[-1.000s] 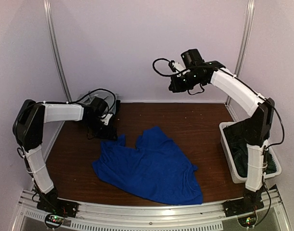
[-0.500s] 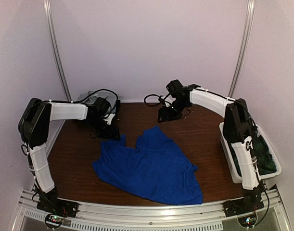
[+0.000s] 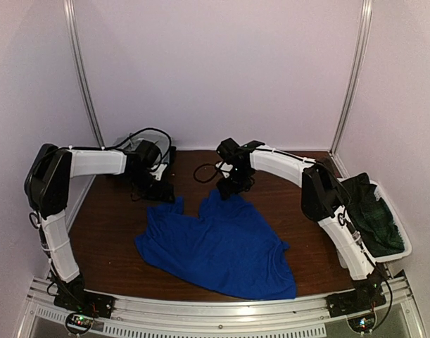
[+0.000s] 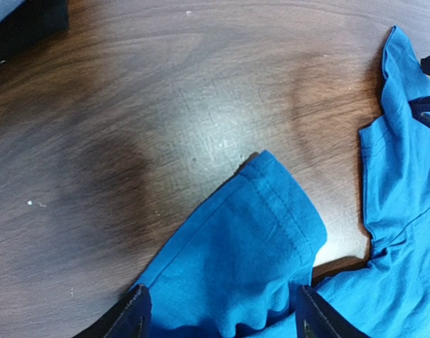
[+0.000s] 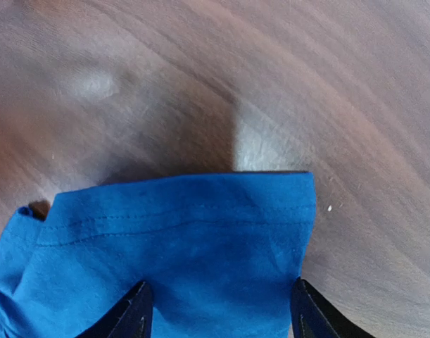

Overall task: Fold and stack the mixed laundry pile
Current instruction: Pick up the crumpled T-shirt from the center of the board.

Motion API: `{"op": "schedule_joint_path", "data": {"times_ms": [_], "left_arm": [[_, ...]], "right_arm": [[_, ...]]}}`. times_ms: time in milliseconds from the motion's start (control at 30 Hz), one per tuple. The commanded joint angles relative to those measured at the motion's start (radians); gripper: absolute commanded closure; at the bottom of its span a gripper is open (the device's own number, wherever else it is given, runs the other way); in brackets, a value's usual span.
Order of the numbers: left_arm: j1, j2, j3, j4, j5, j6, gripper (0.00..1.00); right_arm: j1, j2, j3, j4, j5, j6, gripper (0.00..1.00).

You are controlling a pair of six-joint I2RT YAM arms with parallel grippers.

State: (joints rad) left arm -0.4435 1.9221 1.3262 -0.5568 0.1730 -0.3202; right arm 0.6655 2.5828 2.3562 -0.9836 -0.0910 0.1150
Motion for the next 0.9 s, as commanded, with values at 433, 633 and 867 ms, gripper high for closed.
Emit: {"op": "schedule_joint_path", "data": {"times_ms": [433, 633, 867], "left_arm": [[0.042, -0.068, 0.061, -0.021, -0.01, 0.051, 0.27], [0.042, -0.06, 0.056, 0.006, 0.0, 0.093, 0.27], [0.042, -0.046, 0.054, 0.028, 0.009, 0.077, 0.27]], "right_arm": [[0.017, -0.014, -0.079, -0.042, 0.045, -0.035, 1.0], [-0.043, -0.257, -0.15, 0.07, -0.08, 0.001, 1.0], [-0.082, -0.334, -0.21, 0.08, -0.146, 0.011, 1.0]]}}
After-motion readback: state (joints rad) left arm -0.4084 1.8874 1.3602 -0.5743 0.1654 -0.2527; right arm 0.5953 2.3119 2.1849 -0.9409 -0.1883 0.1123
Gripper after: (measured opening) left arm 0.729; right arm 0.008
